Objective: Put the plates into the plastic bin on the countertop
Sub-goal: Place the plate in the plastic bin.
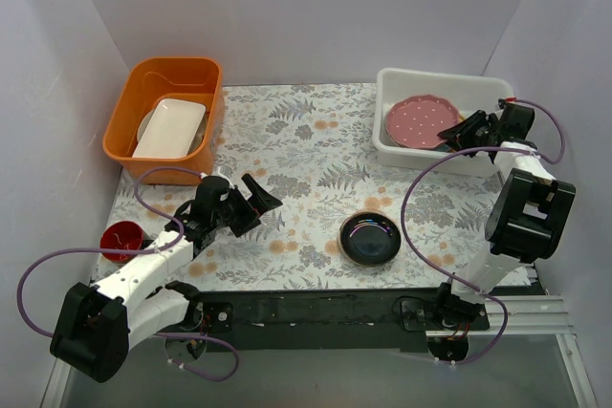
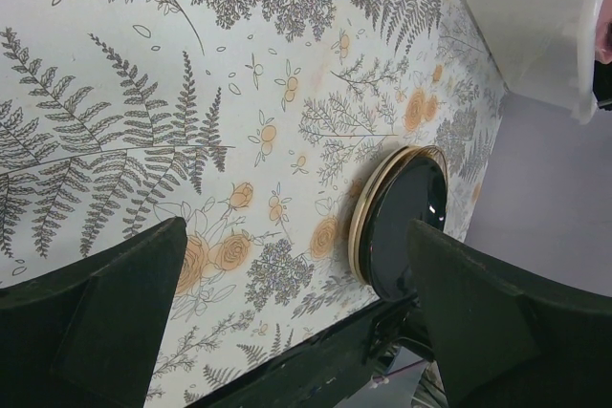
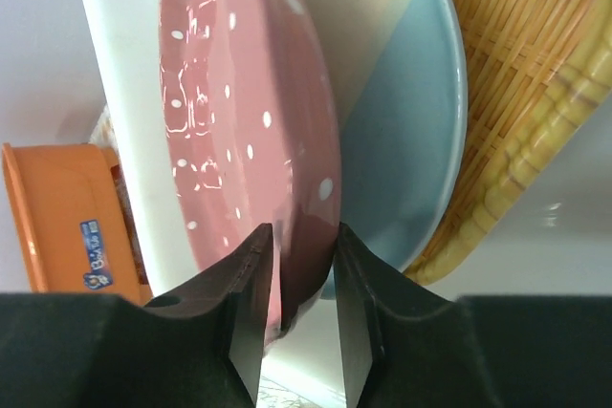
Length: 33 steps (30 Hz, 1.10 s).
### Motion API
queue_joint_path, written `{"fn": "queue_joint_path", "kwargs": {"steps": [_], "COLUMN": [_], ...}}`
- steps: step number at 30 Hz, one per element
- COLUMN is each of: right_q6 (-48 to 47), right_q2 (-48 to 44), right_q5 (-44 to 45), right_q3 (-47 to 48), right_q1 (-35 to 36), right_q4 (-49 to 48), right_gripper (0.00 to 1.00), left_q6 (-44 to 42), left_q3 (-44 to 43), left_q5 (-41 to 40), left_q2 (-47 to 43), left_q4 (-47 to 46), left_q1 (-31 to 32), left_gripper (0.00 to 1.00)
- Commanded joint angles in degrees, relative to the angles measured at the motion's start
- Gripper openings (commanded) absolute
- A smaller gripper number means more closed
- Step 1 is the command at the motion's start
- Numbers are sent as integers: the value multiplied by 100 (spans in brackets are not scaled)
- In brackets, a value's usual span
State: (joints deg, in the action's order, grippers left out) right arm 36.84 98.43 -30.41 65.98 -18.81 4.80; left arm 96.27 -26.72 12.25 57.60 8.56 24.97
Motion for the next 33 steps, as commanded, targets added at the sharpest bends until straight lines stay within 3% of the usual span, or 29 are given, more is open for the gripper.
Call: {"fn": "queue_joint_path", "kwargs": {"steps": [1,9,14,21,33], "right_q6": [-221,-335,-318,-204,-379], "right_q2": [-447,-816,-1361,-1994,-1977], "right_q5": [185,659,958,722,247], "right_q3": [249,188,3,-164,206], "right_q1": [-35,-35,-35,-35,307], "right_q4": [39,320,224,13,329], "right_gripper": [43,69,80,88,89], "left_q6": [-64,-47,-64,-91,-73], "left_q3": [35,62,53,53,-8], "left_q5": [76,93,93,120,172], "left_q2": [-100,-188,-232,-259,-65], "left_q4": [-47,-30,-3,-3,-188], "left_q1": [25,25,25,34,157], "left_gripper": [98,98,98,98,98]}}
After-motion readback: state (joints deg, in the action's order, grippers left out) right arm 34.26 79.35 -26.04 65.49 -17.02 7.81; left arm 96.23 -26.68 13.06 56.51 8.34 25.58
